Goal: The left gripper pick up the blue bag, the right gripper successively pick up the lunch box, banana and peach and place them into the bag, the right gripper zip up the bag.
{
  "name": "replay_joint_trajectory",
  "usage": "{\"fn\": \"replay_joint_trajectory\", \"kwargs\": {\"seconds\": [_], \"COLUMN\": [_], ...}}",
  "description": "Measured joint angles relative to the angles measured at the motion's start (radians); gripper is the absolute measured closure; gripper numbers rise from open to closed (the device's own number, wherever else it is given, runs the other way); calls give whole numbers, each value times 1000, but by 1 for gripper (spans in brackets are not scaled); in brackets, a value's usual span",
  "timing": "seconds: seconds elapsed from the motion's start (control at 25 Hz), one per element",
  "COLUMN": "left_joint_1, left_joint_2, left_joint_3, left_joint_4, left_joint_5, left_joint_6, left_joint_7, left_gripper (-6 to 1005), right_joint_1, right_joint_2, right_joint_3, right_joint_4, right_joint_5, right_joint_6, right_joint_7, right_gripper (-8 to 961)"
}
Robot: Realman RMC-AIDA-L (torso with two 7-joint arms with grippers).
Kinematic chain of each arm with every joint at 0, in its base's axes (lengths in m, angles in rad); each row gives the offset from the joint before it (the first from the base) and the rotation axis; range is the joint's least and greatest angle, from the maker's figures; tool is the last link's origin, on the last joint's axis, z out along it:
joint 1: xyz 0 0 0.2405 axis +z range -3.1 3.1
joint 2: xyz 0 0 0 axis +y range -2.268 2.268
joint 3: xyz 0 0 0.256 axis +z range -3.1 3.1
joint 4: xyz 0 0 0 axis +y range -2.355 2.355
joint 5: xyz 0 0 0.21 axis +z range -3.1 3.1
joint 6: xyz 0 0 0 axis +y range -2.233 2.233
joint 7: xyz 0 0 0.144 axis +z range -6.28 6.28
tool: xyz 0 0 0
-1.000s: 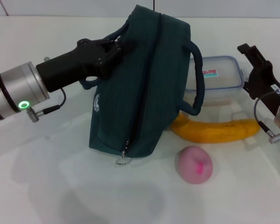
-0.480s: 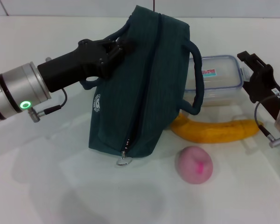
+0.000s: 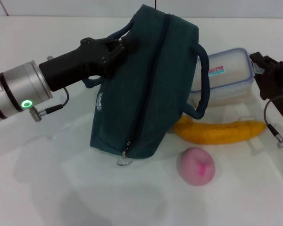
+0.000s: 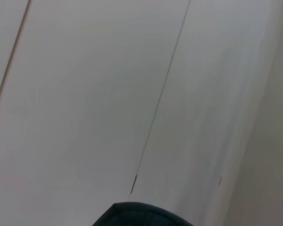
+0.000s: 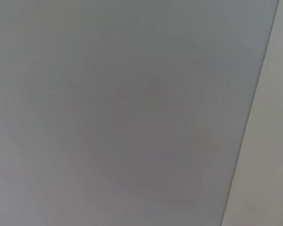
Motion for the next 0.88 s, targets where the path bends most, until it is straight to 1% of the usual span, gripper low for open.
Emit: {"fn": "replay_joint_trajectory", "kwargs": {"seconds": [0.2,0.36,0.48,0.56,0.88], "left_joint_1": [0,4,9,10,4], "left_joint_2": [0,2,4,4,13], "left_joint_3": [0,0,0,0,-3], "left_joint_4": [0,5,3,5,-1], "left_joint_5": [0,2,3,3,10], "left_joint_6": [1,29,80,93,90], "left_joint_7": [3,35,85,87,16], "left_gripper": [960,960,960,960,960], "right_joint_1": [0,-2,-15,-27,-53], "right_joint_2": [0,0,0,0,0], "right_joint_3": [0,-7,-8,-8,-23], "right_joint_4": [-5,-40,-62,-77,-153], "right_joint_5": [-3,-81,-104,-107,-130], "right_joint_6": [3,-22,-67,-104,-264], "right_joint_7": [-4,0,-13,-46,-132], "right_gripper": [769,793,796,798,822]}}
